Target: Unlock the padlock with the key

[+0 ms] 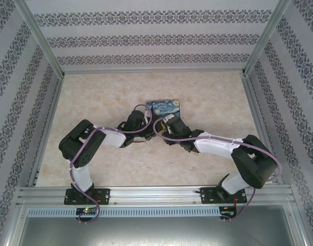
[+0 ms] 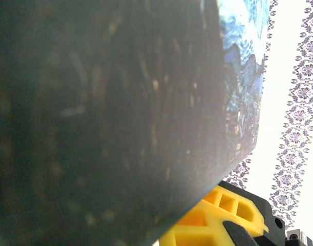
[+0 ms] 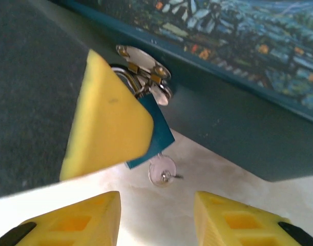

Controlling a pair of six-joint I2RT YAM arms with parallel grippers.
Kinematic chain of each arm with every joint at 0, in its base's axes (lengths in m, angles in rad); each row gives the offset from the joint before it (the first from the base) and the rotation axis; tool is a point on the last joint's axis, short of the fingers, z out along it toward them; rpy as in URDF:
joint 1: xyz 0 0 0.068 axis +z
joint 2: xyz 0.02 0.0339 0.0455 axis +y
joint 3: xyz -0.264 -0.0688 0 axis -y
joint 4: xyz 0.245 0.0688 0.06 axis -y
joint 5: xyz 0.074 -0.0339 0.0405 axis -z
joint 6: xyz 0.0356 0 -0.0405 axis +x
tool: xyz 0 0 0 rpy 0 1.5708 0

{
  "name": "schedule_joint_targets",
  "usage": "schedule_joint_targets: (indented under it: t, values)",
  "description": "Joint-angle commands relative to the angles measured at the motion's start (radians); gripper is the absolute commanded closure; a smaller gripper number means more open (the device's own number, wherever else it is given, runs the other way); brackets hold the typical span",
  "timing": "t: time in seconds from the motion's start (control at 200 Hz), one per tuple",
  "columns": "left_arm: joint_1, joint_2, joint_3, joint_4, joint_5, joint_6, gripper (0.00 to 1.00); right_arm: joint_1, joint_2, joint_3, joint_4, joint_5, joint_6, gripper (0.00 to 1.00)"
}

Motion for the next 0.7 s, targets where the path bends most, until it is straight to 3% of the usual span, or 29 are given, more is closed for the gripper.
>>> schedule_joint_targets:
  t: [0.0, 0.165, 0.37, 0.605, 0.695]
  values:
    - [0.010, -0.038, 0.031, 0.002, 0.032, 0.016, 1.00, 0.005, 0.026, 0.038, 0.017, 0.029, -0.022, 0.59]
    - [0.010, -0.041, 0.031, 0.001, 0.036, 0.016, 1.00, -0.012, 0.045, 0.059, 0.020, 0.006, -0.021, 0.69]
    - [0.010, -0.041, 0.025, 0.001, 0.037, 0.015, 1.00, -0.039, 0.027, 0.081, 0.022, -0.100, 0.000, 1.00]
    - [0.010, -0.043, 0.025, -0.019, 0.033, 0.026, 1.00, -0.093, -0.018, 0.065, 0.042, -0.304, 0.068, 1.00]
    - [0.010, -0.046, 0.029, -0.041, 0.028, 0.040, 1.00, -0.116, -0.058, 0.035, 0.046, -0.348, 0.103, 0.62]
